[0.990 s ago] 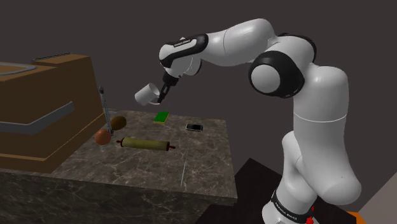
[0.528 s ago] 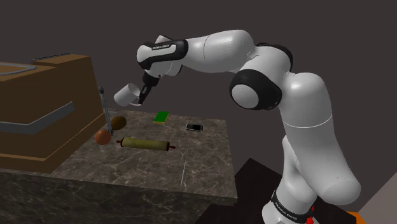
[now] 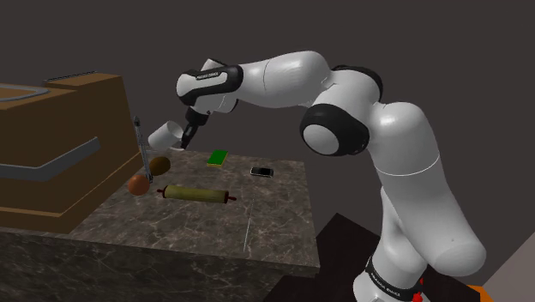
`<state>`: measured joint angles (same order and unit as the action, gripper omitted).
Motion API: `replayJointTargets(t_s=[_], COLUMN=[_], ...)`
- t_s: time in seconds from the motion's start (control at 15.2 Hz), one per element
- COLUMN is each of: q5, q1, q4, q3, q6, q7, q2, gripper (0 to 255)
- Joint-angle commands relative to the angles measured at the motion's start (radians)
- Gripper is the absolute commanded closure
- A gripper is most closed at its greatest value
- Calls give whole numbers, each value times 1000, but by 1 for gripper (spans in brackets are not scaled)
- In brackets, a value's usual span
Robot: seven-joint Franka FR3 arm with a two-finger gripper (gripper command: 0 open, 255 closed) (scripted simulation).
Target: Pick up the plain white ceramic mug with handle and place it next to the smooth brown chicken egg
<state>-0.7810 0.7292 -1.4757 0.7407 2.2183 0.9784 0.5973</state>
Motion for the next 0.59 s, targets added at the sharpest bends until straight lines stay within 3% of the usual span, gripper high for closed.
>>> replayJointTargets(t_s=[0.0, 0.53], q5=[-10, -60], q1=[1, -11], q4=[-15, -57], q3=[-6, -39], q6=[19, 88], q7=[10, 60], q2=[5, 43], gripper=[255, 255])
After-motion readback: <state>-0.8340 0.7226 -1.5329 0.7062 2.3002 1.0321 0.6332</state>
